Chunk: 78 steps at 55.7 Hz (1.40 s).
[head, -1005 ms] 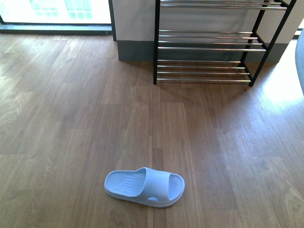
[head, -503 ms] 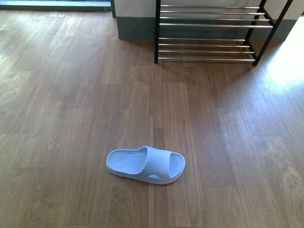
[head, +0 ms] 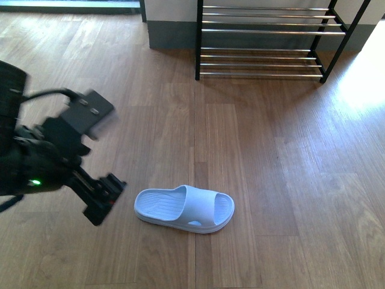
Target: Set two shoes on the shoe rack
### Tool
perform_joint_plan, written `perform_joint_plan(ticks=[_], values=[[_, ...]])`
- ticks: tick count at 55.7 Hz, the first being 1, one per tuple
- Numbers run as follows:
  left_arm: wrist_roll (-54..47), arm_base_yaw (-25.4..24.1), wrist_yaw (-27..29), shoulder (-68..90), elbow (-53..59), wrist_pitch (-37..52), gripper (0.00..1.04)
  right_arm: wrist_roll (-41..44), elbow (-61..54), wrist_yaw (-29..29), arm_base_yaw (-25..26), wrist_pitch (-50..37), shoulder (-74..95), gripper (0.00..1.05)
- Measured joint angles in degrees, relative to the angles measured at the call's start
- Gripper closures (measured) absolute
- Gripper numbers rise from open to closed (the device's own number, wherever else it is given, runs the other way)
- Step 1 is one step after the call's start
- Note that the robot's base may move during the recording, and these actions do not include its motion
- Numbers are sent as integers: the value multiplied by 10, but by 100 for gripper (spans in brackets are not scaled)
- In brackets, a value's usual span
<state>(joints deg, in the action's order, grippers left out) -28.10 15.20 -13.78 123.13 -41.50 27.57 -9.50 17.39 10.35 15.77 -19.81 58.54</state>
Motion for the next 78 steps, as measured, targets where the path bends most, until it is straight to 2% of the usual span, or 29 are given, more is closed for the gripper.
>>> perform_joint_plan(ticks=[10, 17, 43, 78], values=[[-79, 55, 20, 156, -134, -85, 9, 0, 0, 0, 0, 0, 0, 103], [-112, 69, 46, 228, -207, -126, 9, 0, 0, 0, 0, 0, 0, 103], [-141, 128, 19, 385, -399, -178, 9, 0, 0, 0, 0, 0, 0, 103], [-97, 146, 24, 469, -495, -196, 9, 0, 0, 0, 0, 0, 0, 103]])
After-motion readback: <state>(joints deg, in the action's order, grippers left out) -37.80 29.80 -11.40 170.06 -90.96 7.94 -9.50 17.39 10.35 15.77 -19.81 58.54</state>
